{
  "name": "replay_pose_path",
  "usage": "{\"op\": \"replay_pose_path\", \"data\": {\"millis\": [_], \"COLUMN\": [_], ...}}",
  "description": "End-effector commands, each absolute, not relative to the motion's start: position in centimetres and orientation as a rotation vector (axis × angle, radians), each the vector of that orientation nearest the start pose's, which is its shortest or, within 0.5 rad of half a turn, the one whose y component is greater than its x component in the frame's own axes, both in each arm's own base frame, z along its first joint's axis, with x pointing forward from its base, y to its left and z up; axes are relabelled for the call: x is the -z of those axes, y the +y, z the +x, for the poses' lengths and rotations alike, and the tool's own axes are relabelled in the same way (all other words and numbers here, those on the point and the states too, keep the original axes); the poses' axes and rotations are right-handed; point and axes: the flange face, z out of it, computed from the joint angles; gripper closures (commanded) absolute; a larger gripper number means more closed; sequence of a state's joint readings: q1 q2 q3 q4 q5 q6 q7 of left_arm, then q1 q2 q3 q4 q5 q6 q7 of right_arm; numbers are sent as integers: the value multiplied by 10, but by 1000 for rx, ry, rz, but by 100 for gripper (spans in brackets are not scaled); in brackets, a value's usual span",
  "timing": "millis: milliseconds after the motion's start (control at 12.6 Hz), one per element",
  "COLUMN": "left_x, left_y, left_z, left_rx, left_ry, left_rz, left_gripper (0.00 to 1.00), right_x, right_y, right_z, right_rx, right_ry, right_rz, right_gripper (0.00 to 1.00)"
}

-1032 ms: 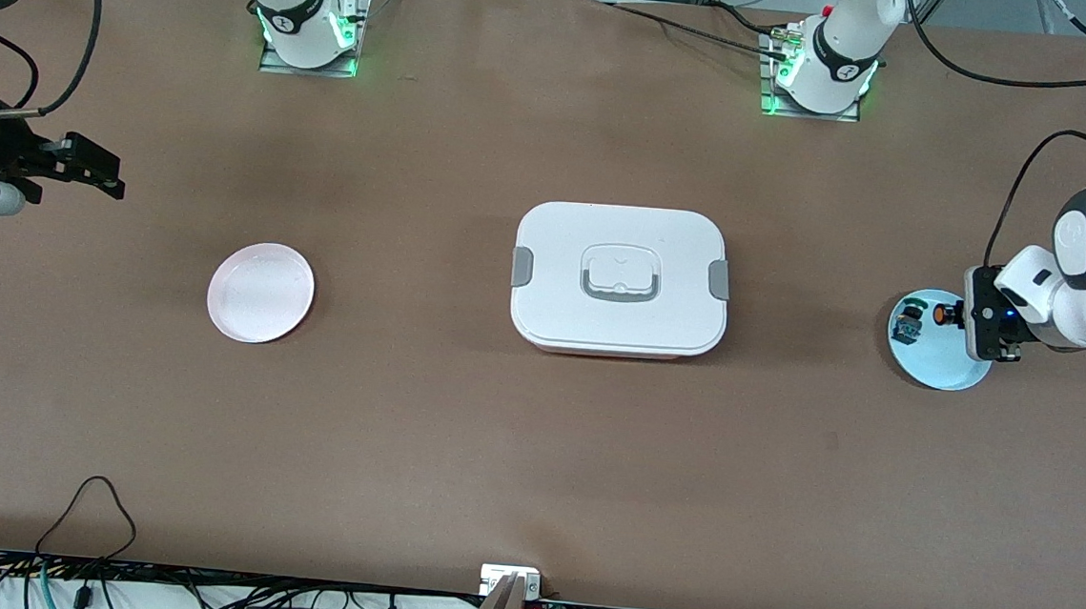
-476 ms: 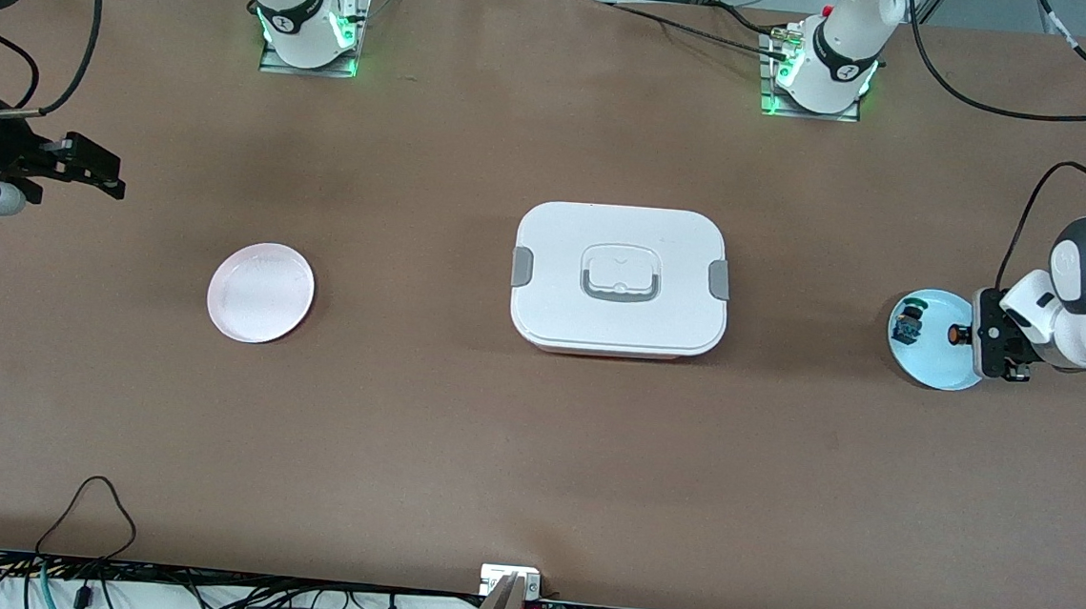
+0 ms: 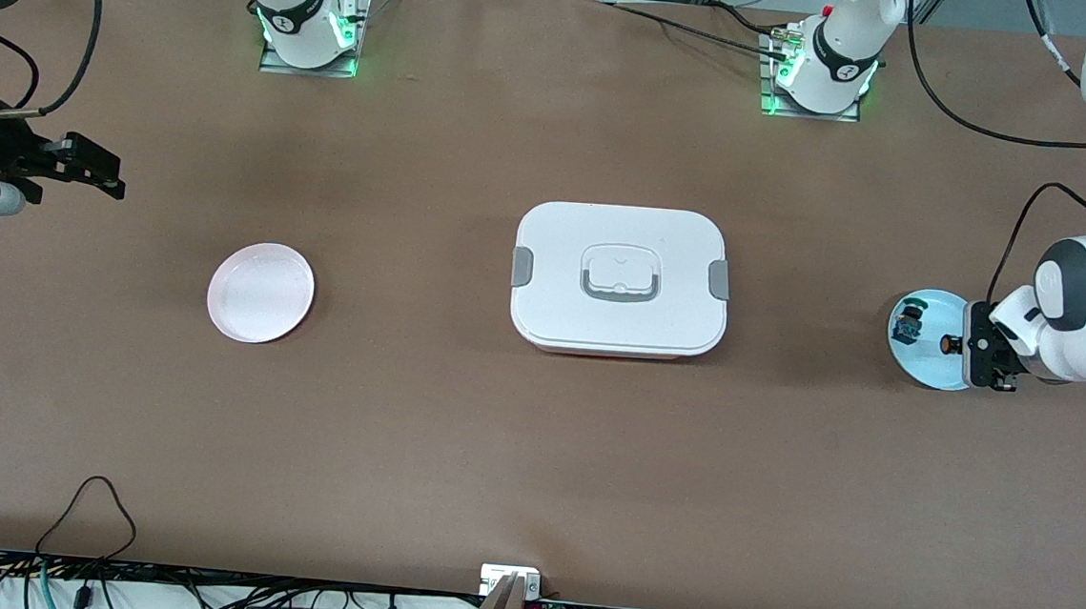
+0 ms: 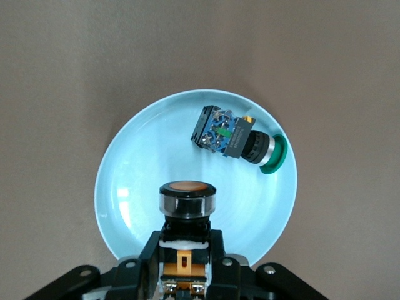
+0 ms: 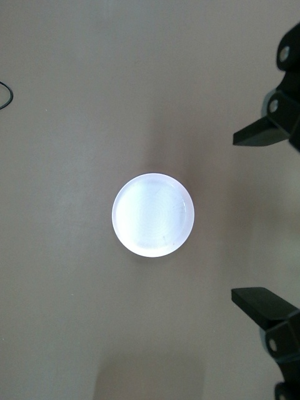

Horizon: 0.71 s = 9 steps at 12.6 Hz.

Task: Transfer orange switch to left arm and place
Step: 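Lower the switch onto the blue plate and open the left gripper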

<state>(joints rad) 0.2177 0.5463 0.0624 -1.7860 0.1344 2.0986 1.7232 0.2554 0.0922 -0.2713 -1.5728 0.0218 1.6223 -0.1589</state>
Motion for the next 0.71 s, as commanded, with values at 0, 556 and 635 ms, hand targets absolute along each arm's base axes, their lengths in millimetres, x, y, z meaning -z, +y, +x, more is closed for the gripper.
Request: {"op": "replay_pose_path", "data": {"millis": [0,556,635], "left_x": [-215,-193,-189], "left_y": [196,211,214], "left_z": [609,598,593], "left_rx": [-399,-410,-421], "left_ry": [2282,2381,2385], "left_rz": [-2287,-2230,-2244], "left_gripper": [100,100,100], "right_x": [-583,-583,-582], "right_y": [1,1,1], "right_z": [583,583,583], "right_rx": [-44,-44,-46], "right_ry": [-220,-218,-218], "right_rz": [-3119,-3119,-3119], "right_gripper": [0,0,0]}}
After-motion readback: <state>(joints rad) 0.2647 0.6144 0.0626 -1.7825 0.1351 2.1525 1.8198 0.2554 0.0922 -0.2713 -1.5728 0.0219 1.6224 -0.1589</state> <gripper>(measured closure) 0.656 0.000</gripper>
